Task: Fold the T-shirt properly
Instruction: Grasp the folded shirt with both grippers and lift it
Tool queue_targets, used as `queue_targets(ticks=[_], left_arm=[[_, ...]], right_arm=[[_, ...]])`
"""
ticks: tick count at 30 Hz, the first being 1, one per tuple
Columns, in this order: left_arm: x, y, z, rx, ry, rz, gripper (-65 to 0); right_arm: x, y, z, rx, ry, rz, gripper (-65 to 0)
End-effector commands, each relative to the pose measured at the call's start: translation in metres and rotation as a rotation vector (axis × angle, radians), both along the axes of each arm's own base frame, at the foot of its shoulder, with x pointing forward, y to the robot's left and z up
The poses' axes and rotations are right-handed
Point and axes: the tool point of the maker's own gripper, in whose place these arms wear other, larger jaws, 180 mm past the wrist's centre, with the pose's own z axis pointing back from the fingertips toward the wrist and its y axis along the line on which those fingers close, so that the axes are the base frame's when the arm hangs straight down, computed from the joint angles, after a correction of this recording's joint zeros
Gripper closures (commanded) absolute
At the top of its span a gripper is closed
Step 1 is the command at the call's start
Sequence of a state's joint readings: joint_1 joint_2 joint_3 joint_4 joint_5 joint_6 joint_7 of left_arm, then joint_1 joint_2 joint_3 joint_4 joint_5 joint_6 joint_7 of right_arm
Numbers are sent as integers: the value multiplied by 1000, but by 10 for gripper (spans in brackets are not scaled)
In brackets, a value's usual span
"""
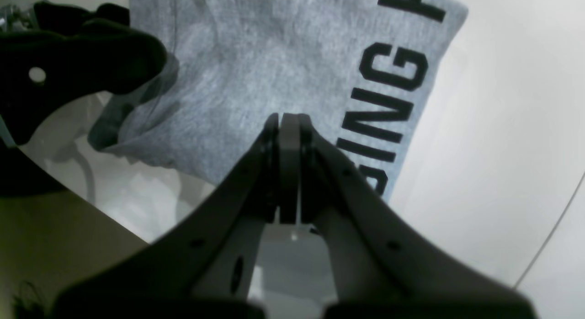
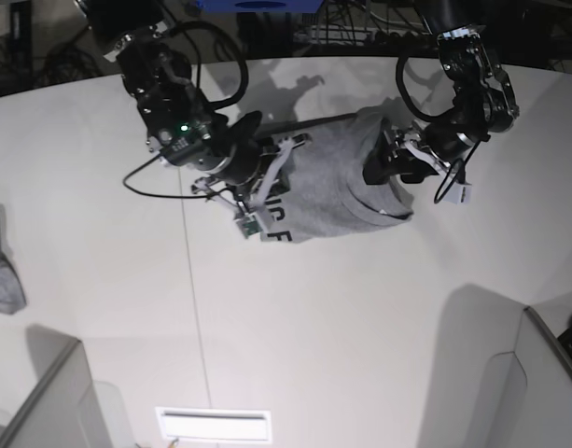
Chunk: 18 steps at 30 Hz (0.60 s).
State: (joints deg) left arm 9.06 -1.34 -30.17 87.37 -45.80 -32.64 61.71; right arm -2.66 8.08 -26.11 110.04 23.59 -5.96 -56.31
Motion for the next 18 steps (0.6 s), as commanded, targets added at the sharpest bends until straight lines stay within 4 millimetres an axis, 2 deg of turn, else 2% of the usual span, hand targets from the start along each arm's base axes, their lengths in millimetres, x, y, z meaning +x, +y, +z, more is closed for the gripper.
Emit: queue_targets(ticks=[1, 2, 8, 9, 12, 18], left_arm=[[-3, 5, -3, 35, 27, -11, -512], [-3, 5, -3, 35, 28, -12, -467], [-8, 7, -7, 36, 50, 0, -43], [-8, 10, -9, 42, 67, 18, 0], [-8, 16, -16, 73, 122, 52, 0], [-5, -7, -20, 169, 132, -136, 0]], right_arm=[[13, -8, 12, 18, -59, -39, 0], [16, -13, 12, 24, -67, -64, 0], [24, -65, 5, 35, -106, -258, 0], [25, -72, 4, 33, -108, -281, 0], [25, -92, 0, 19, -103, -338, 0], [17, -118, -1, -4, -116, -360, 0]])
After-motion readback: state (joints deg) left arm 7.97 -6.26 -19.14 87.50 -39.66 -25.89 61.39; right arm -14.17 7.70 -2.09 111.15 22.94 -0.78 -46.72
